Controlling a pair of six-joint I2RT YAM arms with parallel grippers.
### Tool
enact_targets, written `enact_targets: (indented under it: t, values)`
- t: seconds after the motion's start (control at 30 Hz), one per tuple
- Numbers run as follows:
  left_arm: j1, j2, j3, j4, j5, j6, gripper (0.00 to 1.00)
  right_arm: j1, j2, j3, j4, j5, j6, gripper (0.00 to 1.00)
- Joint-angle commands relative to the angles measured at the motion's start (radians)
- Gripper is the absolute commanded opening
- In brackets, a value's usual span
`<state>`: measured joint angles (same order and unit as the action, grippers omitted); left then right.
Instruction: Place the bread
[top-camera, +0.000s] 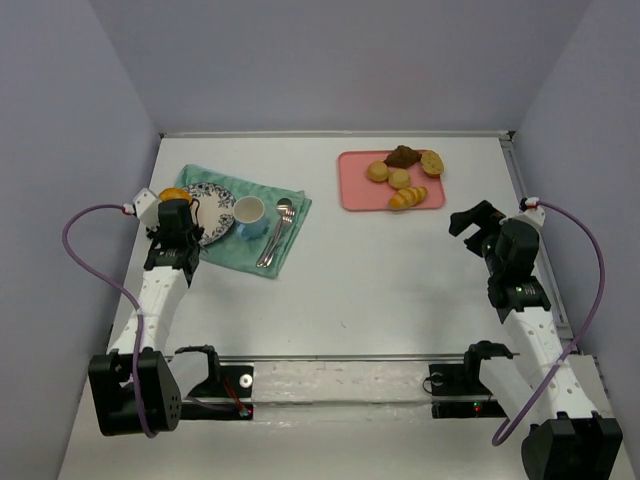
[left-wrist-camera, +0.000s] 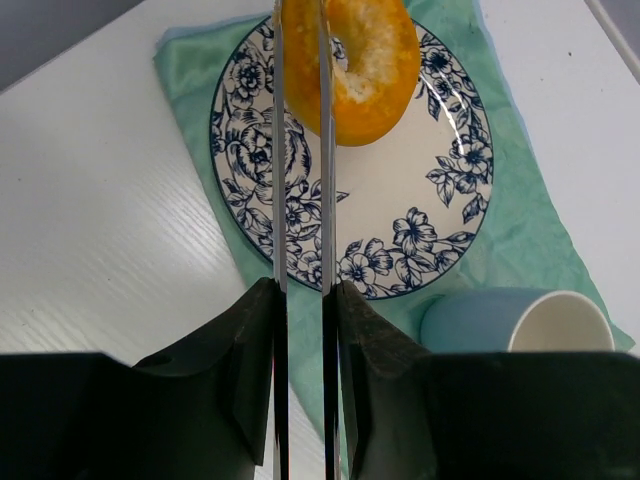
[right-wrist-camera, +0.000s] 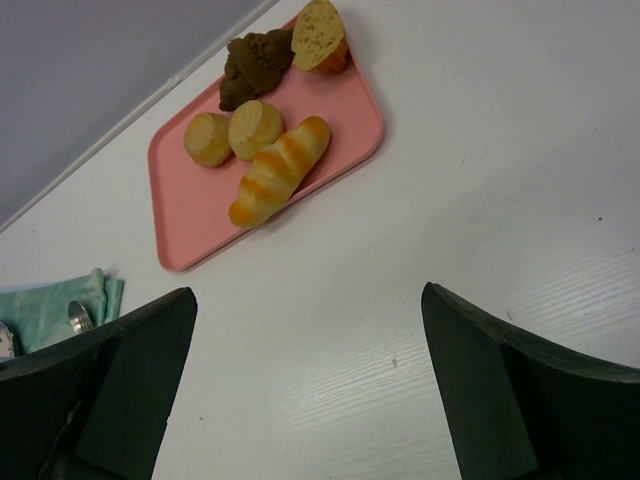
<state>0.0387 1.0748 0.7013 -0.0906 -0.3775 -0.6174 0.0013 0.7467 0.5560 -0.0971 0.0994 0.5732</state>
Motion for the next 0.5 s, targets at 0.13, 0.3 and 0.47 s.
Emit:
enact_targets:
  t: [0.13, 0.3, 0.47]
  values:
    - [0.03, -0.036, -0.019, 0.037, -0.026, -0.021, 0.41, 0.002, -0.02, -0.005, 0.048, -0.003, -0.001, 1.0]
    - [0.03, -0.03, -0.023, 0.038, 0.009, -0.005, 0.47, 0.002, -0.018, -0.007, 0.05, -0.009, 0.001, 1.0]
    - [0.03, -0.021, -0.023, 0.042, 0.04, 0.019, 0.57, 0.002, -0.033, -0.013, 0.045, 0.006, 0.004, 0.99]
